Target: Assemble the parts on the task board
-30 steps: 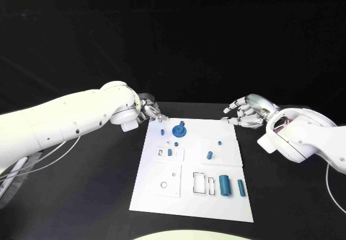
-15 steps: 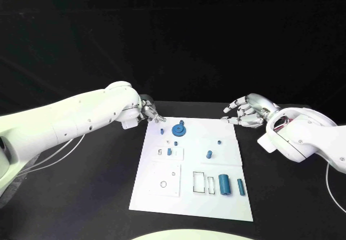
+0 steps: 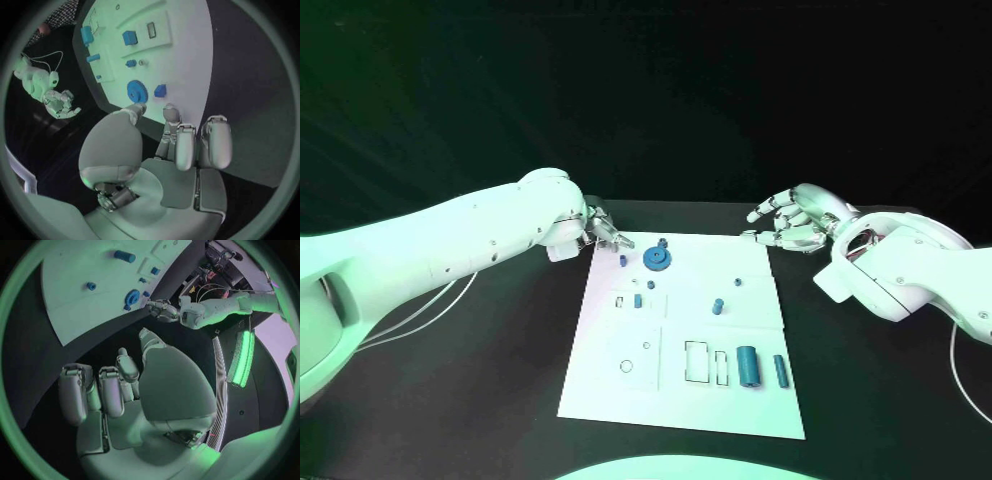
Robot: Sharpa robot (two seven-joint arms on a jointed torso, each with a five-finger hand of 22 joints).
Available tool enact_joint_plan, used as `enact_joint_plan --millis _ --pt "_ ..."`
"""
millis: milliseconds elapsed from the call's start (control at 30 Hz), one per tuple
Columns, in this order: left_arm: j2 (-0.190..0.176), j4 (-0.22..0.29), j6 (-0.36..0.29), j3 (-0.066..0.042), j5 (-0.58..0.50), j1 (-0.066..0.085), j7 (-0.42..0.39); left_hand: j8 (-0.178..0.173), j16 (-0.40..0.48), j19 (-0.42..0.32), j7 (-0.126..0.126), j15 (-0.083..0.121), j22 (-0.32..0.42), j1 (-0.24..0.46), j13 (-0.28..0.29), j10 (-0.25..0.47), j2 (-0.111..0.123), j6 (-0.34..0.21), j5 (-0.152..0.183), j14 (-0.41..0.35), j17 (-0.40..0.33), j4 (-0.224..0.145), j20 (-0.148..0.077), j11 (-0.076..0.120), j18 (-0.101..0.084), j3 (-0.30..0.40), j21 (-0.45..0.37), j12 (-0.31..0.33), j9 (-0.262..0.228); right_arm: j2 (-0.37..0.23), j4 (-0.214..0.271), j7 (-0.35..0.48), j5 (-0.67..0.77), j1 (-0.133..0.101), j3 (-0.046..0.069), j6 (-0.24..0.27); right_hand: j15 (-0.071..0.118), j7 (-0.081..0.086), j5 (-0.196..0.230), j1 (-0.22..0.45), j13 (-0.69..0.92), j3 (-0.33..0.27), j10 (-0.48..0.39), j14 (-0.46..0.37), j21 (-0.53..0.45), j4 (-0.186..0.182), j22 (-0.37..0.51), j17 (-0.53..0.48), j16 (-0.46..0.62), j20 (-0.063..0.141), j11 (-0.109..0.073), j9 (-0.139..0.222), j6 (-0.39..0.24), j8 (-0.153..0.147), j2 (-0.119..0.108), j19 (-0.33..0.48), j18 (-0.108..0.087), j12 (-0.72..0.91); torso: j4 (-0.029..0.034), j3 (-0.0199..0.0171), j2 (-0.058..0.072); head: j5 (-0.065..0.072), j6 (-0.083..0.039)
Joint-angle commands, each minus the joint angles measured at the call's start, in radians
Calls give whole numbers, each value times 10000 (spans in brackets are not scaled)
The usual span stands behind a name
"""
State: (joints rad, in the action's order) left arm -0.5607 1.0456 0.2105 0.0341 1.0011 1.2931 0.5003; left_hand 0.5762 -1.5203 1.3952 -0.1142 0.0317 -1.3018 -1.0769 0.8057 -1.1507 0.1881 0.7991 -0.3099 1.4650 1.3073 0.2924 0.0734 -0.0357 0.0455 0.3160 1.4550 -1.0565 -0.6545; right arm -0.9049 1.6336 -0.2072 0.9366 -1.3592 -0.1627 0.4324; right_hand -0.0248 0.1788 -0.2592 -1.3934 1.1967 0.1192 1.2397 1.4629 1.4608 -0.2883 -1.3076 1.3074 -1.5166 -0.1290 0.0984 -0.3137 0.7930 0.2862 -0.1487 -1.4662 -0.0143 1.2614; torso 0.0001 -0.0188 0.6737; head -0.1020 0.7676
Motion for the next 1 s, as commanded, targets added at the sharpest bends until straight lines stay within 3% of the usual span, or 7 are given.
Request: enact_joint_plan --millis 33,133,633,1000 --pt "73 -98 341 14 -143 -38 -127 -42 41 -33 19 -60 -7 107 21 31 -30 60 57 733 1656 17 62 -9 154 -74 -59 -65 20 15 7 74 51 6 3 18 67 -10 35 109 -8 -42 -38 796 -36 -21 -2077 1585 42 61 -48 13 20 67 28 -430 -131 -4 18 -11 -11 7 10" --pt "96 -129 454 36 -145 -60 -108 -25 38 -35 30 -56 -7 119 30 23 -70 107 104 734 1661 12 61 -3 155 -93 -60 -85 21 18 0 71 51 6 3 16 68 -10 31 116 -5 -42 -35 794 -51 -22 -2070 1574 48 61 -48 15 19 68 30 -422 -135 -1 14 -6 -12 40 51" --pt "120 -152 742 77 -118 -84 28 44 17 -18 88 -18 -42 -47 233 -107 -247 285 117 744 1690 -11 46 48 149 -73 -47 -282 25 29 -24 69 53 6 3 15 68 -10 31 116 -5 -42 -35 794 -51 -22 -2070 1574 48 61 -48 15 19 68 30 -422 -135 -1 15 -6 -17 -14 24" --pt "102 -179 828 83 -263 -85 11 135 -50 36 197 71 -132 -779 292 -202 -515 519 89 787 1796 -55 -10 149 132 103 -12 -416 32 42 -20 59 54 6 3 6 69 -11 15 132 0 -33 -28 794 -66 -19 -2064 1576 48 62 -49 23 18 72 40 -415 -138 6 6 -7 -11 -5 31"
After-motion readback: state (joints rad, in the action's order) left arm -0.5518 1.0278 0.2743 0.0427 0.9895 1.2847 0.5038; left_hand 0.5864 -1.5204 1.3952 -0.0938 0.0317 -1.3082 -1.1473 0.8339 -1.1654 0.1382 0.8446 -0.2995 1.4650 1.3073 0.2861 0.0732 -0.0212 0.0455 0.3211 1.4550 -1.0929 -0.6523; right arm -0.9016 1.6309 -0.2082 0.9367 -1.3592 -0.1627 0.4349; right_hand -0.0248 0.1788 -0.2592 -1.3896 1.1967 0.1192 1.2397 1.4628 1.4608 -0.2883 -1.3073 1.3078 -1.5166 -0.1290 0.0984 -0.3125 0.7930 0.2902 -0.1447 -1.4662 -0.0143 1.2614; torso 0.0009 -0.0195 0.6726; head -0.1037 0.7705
